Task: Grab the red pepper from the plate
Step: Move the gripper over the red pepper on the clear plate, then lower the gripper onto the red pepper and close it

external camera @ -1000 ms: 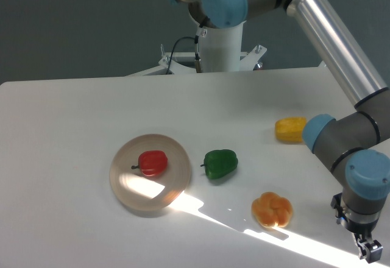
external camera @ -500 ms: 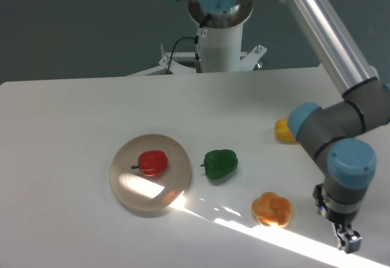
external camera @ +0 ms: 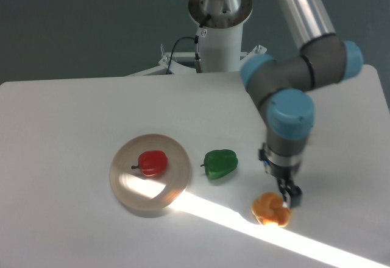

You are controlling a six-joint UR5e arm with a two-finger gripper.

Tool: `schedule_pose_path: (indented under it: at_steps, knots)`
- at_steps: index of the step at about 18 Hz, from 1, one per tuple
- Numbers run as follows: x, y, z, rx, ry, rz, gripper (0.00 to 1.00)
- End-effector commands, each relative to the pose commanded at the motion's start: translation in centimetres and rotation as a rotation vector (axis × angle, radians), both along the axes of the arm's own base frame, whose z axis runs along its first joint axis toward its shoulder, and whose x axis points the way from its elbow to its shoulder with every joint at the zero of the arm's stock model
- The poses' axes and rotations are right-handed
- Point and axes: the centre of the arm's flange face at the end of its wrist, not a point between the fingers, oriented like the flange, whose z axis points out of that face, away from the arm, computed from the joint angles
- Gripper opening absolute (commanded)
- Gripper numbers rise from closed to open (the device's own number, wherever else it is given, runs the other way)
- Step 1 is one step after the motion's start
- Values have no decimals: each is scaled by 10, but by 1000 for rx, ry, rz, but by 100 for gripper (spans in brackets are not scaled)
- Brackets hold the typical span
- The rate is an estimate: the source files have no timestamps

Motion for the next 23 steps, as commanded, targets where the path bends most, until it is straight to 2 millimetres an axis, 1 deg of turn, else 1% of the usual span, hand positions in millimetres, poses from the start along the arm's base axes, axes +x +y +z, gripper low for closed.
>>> schedule_pose_path:
  at_steps: [1,3,5,7,9,10,14,17,22,23]
  knots:
    - [24,5,-4,-4,-11,23,100]
    - [55,13,-15,-18,-36,64,100]
    - [91,18,-13,-16,-40,79,100]
    - [122,31,-17,0,-31,65,100]
    - [145,38,-25,-3,-39,98,100]
    - [156,43,-27,3,-35,103,100]
    - [189,47,-50,19,-29,69,100]
    - [209,54,-61,23,-31,78,100]
    - [225,61,-69,18,-43,90,100]
    - [224,62,-69,19,-44,100,100]
